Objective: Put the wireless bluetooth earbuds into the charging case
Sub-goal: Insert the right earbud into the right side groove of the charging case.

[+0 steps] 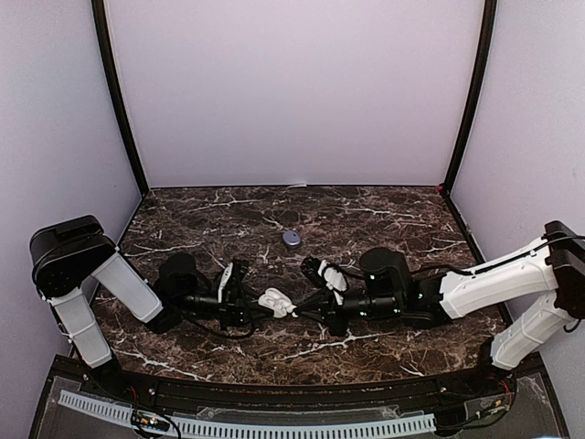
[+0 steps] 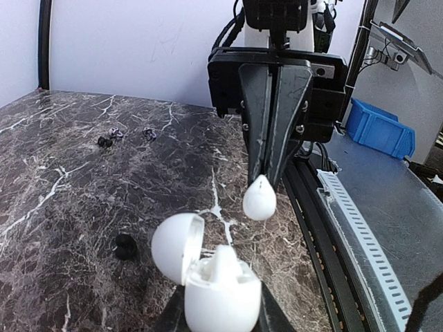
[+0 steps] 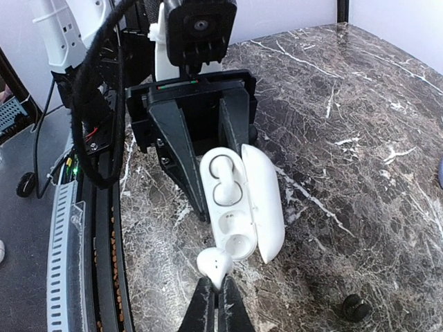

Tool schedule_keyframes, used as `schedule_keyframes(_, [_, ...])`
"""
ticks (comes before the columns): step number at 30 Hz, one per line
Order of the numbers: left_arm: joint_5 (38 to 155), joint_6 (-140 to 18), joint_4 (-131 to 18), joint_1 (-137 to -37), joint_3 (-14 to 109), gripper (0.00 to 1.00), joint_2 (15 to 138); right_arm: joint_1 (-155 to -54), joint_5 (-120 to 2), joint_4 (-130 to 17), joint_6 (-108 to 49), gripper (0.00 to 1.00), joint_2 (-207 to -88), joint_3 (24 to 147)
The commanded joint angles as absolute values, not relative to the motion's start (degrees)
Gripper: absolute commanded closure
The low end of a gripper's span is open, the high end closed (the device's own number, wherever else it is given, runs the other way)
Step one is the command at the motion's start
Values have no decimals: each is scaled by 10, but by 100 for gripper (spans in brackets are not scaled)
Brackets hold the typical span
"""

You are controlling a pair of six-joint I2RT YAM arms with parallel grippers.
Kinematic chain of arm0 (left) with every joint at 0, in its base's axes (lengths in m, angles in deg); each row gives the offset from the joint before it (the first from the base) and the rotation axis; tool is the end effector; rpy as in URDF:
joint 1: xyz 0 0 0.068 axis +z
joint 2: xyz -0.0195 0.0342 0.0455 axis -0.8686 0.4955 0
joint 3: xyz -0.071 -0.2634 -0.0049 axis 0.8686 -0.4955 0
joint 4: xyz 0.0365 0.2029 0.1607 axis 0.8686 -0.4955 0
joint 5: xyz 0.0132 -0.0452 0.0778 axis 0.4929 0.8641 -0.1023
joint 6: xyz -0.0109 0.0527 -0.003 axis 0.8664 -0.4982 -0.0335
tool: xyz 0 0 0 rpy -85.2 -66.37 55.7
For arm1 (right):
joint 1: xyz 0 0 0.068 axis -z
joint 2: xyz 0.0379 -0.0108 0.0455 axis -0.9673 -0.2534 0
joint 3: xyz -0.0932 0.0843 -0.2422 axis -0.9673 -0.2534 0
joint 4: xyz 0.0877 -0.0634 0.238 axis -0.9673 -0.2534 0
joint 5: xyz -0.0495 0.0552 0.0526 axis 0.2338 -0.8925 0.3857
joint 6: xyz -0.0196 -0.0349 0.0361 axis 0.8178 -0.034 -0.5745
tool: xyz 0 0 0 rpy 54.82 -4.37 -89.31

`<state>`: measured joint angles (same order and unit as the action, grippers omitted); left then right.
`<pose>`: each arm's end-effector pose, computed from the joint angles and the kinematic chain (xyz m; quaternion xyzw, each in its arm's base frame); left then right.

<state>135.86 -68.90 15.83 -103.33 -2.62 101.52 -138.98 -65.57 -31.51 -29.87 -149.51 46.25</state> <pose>0.1824 -0.2063 0.1383 0.4864 0.5366 -0.5181 0.4550 0.1257 0.2734 0.1989 -0.4503 0.6925 0.4039 0.3932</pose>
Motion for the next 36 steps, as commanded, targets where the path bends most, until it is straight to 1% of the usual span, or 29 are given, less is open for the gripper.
schedule_keyframes(1, [1364, -687, 178, -1036, -19, 82, 1007, -1403, -626, -286, -291, 100, -1519, 490])
schedule_keyframes(18, [1370, -685, 178, -1037, -17, 82, 1009, -1409, -604, -294, -286, 100, -1565, 524])
schedule_keyframes(25, [1370, -685, 178, -1037, -16, 82, 1009, -1412, -606, -295, -284, 98, -1575, 531])
schedule_keyframes(30, [1370, -684, 179, -1037, -17, 82, 1008, -1415, -595, -299, -281, 83, -1575, 532])
schedule_keyframes(36, [1369, -686, 178, -1037, -18, 82, 1007, -1418, -574, -267, -285, 76, -1522, 486])
